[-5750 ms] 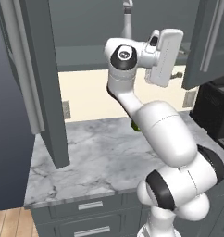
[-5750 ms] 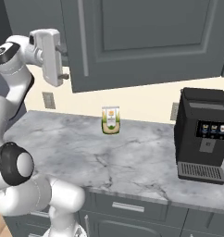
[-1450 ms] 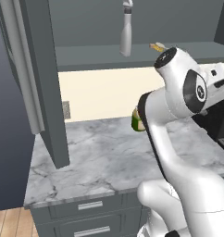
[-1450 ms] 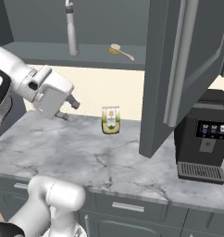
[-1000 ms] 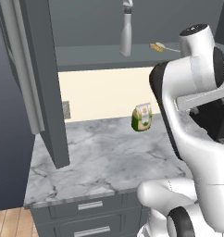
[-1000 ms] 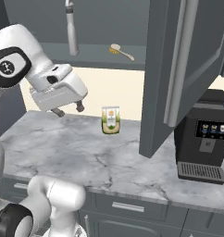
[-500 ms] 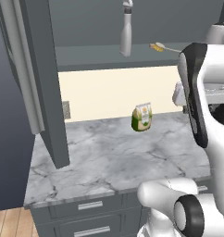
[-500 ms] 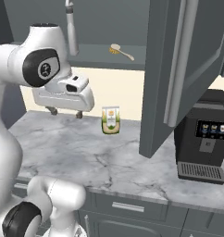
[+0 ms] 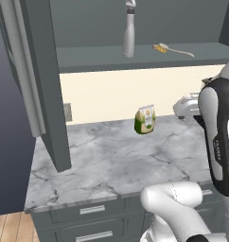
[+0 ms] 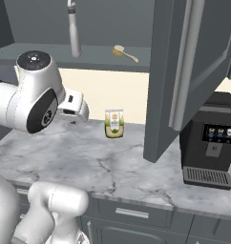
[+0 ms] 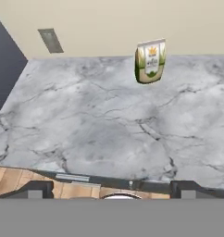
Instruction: Pick the spray and dish brush from the cabinet and place them on the counter.
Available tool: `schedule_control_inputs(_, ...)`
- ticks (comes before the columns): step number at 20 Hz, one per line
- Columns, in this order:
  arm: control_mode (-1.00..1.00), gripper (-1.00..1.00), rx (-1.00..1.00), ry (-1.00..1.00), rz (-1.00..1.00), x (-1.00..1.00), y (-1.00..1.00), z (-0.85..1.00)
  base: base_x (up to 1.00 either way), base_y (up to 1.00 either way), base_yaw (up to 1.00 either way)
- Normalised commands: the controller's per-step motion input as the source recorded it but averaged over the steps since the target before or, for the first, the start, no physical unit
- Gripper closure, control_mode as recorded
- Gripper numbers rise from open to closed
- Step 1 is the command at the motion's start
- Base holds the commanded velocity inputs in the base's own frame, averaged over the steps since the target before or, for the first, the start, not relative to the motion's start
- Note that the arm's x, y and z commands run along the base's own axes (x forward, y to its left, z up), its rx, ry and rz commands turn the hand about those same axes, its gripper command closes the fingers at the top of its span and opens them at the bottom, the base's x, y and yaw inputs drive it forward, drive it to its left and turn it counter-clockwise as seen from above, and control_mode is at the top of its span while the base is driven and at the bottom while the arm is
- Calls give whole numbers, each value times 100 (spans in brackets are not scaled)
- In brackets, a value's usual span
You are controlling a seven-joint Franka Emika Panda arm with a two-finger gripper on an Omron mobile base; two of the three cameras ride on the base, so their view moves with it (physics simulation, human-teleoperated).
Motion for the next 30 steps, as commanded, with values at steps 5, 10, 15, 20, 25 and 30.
schedule_control_inputs(5,-100,-100,-1,-12,6,-5,22,36,0,0,0)
schedule_control_inputs(10,-100,-100,-1,-1,-5,0,13,10,0,0,0)
schedule_control_inputs(15,-100,-100,-7,0,-13,1,20,11,0,0,0)
schedule_control_inputs(20,-100,-100,-2,-3,-11,0,9,2,0,0,0)
schedule_control_inputs(25,-100,-100,-2,1,4,14,20,-3,0,0,0)
schedule_control_inputs(30,-100,-100,-2,0,7,22,19,11,0,0,0)
